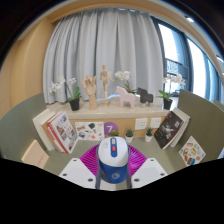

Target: Arrange mouse

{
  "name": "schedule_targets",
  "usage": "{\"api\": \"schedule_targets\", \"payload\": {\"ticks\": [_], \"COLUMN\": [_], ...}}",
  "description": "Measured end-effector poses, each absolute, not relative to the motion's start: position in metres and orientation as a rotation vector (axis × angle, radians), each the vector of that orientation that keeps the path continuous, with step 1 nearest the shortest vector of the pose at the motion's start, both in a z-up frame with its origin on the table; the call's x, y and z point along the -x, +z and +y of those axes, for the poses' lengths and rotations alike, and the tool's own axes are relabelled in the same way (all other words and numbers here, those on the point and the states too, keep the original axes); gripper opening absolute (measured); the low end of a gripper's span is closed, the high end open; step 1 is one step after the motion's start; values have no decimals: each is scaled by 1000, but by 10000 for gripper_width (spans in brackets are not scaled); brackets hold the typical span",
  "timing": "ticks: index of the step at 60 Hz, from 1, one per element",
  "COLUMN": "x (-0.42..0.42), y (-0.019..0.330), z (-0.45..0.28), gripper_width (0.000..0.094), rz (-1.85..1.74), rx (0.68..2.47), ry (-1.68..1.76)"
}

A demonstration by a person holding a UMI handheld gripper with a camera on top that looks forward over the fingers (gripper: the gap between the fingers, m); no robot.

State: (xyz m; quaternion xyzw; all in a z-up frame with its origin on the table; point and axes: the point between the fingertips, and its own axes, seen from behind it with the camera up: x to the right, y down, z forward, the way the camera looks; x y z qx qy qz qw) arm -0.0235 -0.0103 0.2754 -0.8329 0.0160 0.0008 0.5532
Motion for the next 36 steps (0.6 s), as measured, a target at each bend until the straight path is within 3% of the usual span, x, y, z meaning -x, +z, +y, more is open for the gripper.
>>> {"api": "schedule_targets", "payload": {"ticks": [7,26,36], "x": [91,153,142], "y": [261,54,9], "z": [-27,-61,-70], "gripper_width": [350,350,353], "rz": [3,9,39], "rx": [1999,2300,2337], "ry": [55,46,22]}}
